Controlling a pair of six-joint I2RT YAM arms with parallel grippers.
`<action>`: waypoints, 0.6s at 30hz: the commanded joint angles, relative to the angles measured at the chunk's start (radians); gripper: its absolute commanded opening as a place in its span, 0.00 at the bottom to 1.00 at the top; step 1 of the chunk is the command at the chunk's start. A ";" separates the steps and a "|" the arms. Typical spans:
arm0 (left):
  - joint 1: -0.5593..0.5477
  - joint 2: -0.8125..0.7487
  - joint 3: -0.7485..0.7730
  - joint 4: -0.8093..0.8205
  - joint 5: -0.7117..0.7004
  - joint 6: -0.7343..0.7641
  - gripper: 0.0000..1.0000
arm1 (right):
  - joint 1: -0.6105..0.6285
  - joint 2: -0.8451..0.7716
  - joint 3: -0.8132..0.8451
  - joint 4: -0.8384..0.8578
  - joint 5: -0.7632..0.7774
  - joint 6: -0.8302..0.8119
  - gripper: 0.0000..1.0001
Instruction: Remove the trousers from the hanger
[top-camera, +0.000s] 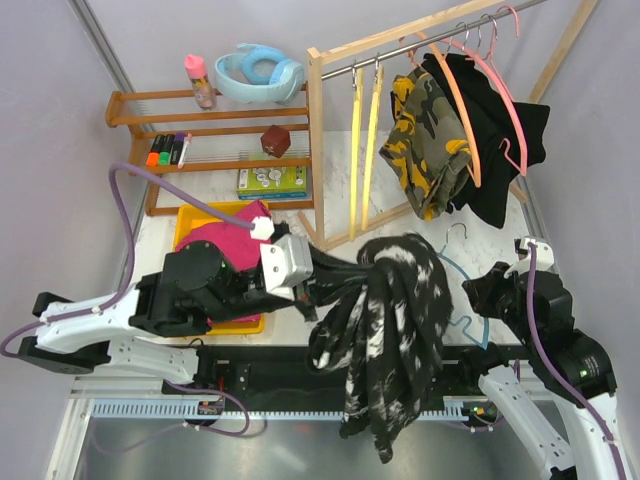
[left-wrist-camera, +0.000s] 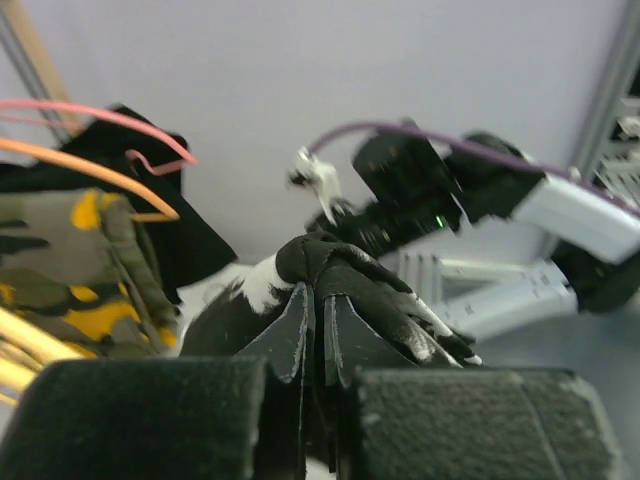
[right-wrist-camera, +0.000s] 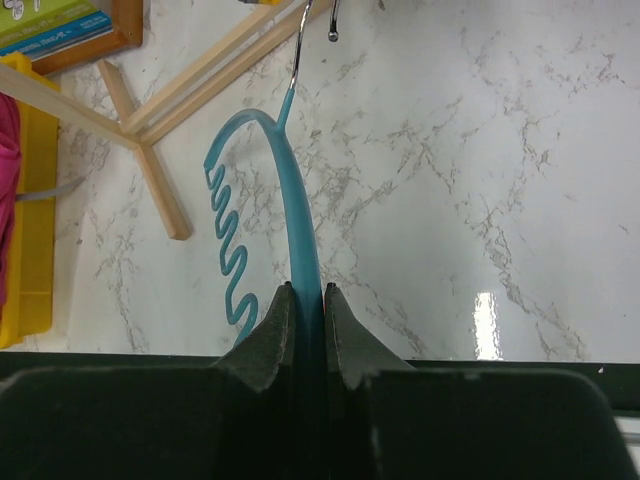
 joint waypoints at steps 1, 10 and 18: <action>-0.004 -0.181 -0.148 0.040 0.120 -0.120 0.02 | 0.001 -0.008 0.019 0.074 0.014 -0.015 0.00; -0.004 -0.318 -0.305 -0.227 -0.163 -0.277 0.02 | 0.001 0.006 0.019 0.099 -0.006 -0.027 0.00; 0.055 -0.276 -0.261 -0.592 -0.797 -0.476 0.02 | 0.001 0.016 0.042 0.103 -0.007 -0.055 0.00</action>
